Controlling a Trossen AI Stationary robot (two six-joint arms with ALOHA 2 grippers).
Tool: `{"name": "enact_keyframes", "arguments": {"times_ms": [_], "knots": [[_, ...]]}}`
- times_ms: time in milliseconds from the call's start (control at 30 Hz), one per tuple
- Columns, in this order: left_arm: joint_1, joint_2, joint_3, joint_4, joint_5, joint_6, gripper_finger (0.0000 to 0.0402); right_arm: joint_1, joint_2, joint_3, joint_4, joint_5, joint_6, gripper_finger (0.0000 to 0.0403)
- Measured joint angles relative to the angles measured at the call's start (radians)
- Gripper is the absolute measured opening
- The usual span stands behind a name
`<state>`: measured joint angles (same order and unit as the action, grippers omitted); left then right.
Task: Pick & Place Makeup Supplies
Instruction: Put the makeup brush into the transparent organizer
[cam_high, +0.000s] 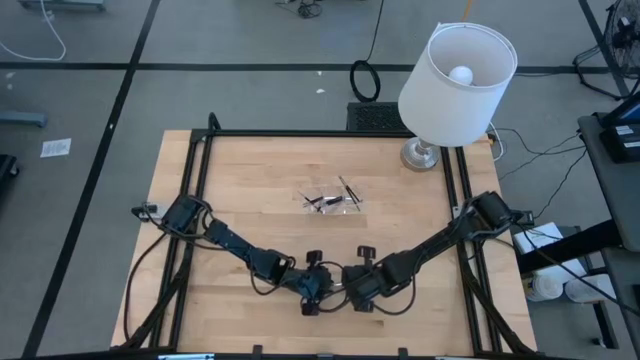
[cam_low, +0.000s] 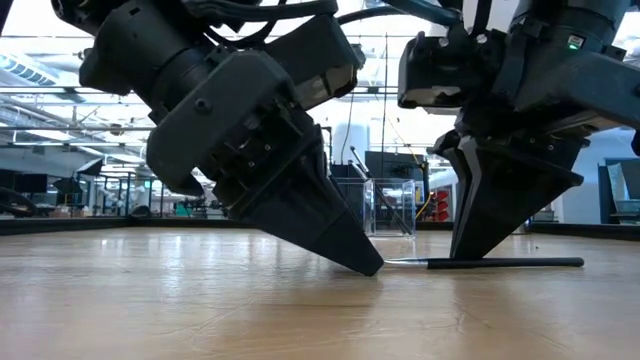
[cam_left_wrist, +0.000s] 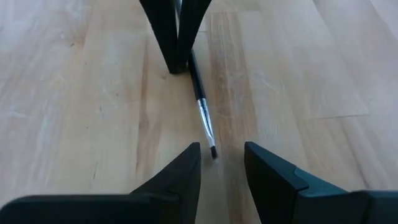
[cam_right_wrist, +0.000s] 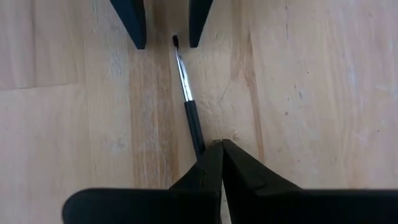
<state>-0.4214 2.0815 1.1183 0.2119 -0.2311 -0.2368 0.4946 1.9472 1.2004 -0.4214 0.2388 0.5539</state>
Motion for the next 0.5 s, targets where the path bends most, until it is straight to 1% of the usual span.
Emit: {"name": "enact_keyframes", "arguments": {"times_ms": [233,400,500], "knots": [[0.011,0.000,0.000,-0.045,-0.028,-0.009,0.0131,0.000,-0.004,-0.077,0.076,-0.004,0.036,0.0000],[0.017,0.000,0.000,-0.050,-0.032,-0.007,0.0131,0.005,-0.004,-0.089,0.098,-0.001,0.045,0.0000],[0.018,0.000,0.000,-0.052,-0.032,-0.004,0.0116,0.005,-0.004,-0.089,0.110,-0.001,0.043,0.0000]]}}
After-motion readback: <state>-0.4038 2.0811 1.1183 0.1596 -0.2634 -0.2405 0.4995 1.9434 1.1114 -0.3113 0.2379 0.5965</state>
